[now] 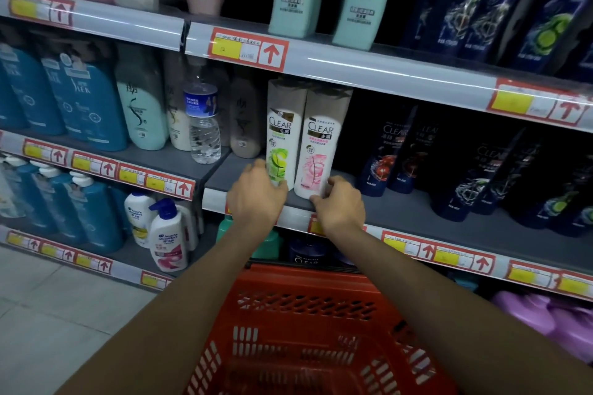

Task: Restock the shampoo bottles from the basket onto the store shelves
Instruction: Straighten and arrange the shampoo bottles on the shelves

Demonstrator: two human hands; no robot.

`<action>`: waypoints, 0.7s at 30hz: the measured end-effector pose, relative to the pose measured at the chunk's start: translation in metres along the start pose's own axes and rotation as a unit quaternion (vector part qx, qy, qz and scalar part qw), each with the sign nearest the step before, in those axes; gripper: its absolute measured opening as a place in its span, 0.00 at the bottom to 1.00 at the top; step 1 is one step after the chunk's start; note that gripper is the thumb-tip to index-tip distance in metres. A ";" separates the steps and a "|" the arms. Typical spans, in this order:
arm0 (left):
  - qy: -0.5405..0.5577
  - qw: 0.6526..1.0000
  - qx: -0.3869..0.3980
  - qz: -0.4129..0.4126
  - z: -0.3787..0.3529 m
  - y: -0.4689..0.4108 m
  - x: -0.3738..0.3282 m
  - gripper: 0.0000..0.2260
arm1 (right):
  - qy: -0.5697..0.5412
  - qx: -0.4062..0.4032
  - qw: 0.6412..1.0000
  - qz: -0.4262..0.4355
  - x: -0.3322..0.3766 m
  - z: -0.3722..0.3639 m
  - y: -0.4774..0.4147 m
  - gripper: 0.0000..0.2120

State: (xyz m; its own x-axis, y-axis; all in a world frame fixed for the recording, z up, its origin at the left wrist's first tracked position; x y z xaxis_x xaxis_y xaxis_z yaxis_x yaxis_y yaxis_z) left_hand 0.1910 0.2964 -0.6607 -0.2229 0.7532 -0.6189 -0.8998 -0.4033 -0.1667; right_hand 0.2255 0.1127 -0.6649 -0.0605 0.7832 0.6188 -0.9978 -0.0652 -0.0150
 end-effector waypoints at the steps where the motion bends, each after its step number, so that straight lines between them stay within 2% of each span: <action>1: -0.018 0.999 -0.035 -0.015 0.007 0.006 -0.004 0.13 | -0.027 0.007 1.000 0.008 -0.004 0.005 0.002 0.16; 3: -0.040 0.990 -0.104 -0.082 0.018 0.019 -0.019 0.11 | -0.073 0.007 0.997 0.027 -0.015 0.018 0.008 0.18; 5: -0.057 0.977 -0.130 -0.159 0.019 0.033 -0.042 0.10 | -0.090 -0.010 0.995 0.044 -0.029 0.035 0.017 0.18; 7: -0.056 0.966 -0.123 -0.221 0.009 0.048 -0.068 0.08 | -0.095 -0.034 0.994 0.046 -0.047 0.053 0.024 0.16; 9: -0.016 0.967 -0.077 -0.244 -0.009 0.061 -0.091 0.05 | -0.105 -0.054 0.992 0.033 -0.068 0.069 0.027 0.14; 11: 0.021 0.970 -0.012 -0.241 -0.035 0.065 -0.109 0.05 | -0.112 -0.068 0.991 0.014 -0.091 0.086 0.024 0.13; 15: 0.034 0.977 0.107 -0.180 -0.084 0.053 -0.130 0.22 | -0.069 -0.026 0.997 -0.035 -0.120 0.103 0.007 0.21; 17: 0.029 0.980 0.138 -0.143 -0.099 0.043 -0.130 0.27 | -0.070 -0.004 0.997 -0.045 -0.123 0.105 -0.004 0.25; 21: 0.036 0.977 0.171 -0.123 -0.116 0.026 -0.127 0.30 | -0.142 0.036 0.987 -0.064 -0.123 0.101 -0.023 0.27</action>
State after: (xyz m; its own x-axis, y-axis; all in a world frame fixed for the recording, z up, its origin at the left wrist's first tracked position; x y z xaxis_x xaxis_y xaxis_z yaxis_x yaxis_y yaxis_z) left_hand 0.2396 0.1302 -0.6755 0.0310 0.7618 -0.6471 -0.9983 -0.0082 -0.0575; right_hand 0.2592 -0.0445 -0.6618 0.0870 0.5829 0.8078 -0.9914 -0.0290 0.1277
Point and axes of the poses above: each hand's wrist, its own y-axis away from the middle knuckle, its own z-axis out of the back of the hand, x = y × z, the point moved 7 cm from there along -y, towards the middle knuckle, and after that the axes turned 13 degrees about x, right-handed, at the moved point
